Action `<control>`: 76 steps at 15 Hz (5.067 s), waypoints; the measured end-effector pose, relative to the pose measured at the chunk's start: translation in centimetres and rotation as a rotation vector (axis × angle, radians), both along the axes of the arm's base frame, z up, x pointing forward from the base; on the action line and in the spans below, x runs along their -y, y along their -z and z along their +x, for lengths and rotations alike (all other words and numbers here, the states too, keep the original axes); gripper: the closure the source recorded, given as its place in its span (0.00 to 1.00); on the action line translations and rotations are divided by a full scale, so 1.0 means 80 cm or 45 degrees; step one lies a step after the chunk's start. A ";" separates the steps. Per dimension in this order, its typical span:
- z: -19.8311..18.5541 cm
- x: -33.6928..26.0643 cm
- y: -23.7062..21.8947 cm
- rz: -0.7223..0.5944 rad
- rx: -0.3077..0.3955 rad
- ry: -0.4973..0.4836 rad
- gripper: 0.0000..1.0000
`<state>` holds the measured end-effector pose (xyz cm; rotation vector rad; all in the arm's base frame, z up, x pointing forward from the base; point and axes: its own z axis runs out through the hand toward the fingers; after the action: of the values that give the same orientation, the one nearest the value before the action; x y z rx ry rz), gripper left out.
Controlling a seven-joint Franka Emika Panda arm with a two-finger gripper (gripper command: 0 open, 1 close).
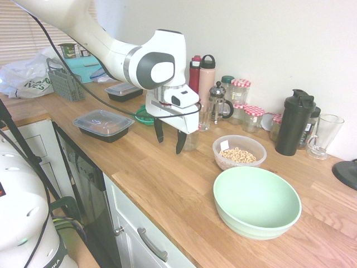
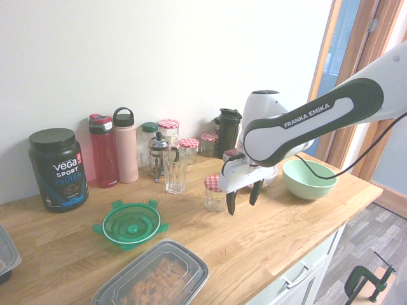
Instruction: Cover the lid of food container
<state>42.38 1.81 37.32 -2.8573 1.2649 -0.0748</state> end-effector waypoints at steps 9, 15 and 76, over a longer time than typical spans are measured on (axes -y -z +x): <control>0.071 -0.050 -0.014 0.240 0.067 -0.090 0.00; 0.120 -0.097 -0.006 0.412 0.115 -0.006 0.00; 0.183 -0.160 -0.004 0.872 0.081 -0.158 1.00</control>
<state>57.04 14.60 37.62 -2.3036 0.8696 0.2229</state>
